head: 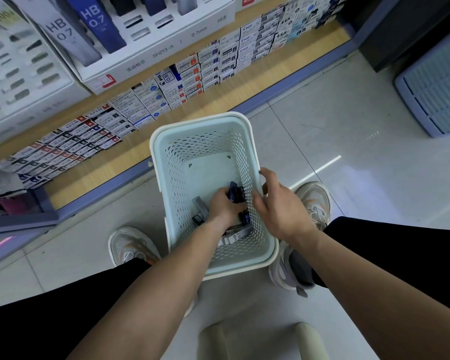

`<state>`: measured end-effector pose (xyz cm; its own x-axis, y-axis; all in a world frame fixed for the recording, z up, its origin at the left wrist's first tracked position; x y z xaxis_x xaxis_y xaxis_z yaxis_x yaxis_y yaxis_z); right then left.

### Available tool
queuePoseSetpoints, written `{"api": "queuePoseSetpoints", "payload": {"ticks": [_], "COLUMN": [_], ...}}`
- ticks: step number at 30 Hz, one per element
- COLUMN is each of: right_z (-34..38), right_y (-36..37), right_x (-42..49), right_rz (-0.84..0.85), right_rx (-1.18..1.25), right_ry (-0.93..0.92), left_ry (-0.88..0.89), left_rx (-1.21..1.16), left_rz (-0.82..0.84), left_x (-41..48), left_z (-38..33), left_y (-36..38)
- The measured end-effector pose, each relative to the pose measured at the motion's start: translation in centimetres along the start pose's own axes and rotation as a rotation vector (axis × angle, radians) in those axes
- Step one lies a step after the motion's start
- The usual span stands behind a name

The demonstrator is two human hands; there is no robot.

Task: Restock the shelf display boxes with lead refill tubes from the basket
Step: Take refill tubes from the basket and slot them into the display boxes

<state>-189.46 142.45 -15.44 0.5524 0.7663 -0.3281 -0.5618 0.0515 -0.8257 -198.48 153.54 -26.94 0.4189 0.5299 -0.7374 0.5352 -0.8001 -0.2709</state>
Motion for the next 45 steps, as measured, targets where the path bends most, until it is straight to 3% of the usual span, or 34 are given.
{"api": "queuePoseSetpoints", "payload": {"ticks": [17,24,32,35,39,45], "right_z": [-0.2,-0.1,0.3,1.8,6.3,13.5], "right_y": [0.3,0.1,-0.9,-3.4,-8.7,-15.4], "right_x": [0.0,0.0,0.1,0.0,-0.5,-4.6], "right_rz": [0.009,0.022,0.039,-0.049,-0.087,0.073], "right_rx": [0.004,-0.011,-0.063,-0.096,0.078,0.519], "right_ry": [0.021,0.019,0.016,0.031,-0.061,-0.185], "left_ry": [0.112,0.003,0.072,0.123,0.246,0.443], "left_rx": [-0.022,-0.114,-0.196,-0.262,-0.490,-0.775], "left_rz": [0.139,0.146,0.112,0.119,0.139,0.235], "left_x": [-1.0,-0.5,-5.1,-8.0,-13.5,-22.4], "left_z": [-1.1,-1.1,-8.0,-10.6,-15.1,-19.5], "left_y": [0.2,-0.5,-6.1,-8.4,-11.4,-15.8]}}
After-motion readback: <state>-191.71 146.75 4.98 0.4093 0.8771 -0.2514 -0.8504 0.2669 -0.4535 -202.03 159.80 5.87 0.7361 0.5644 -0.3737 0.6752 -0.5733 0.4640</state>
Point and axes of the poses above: each hand's wrist, its own x-axis towards the middle knuckle, its own y-axis out of the palm, z = x × y, the point moved 1 cm from there along x, towards the middle knuckle, and after that the axes turned 12 degrees about -x, right-handed, at the moved point
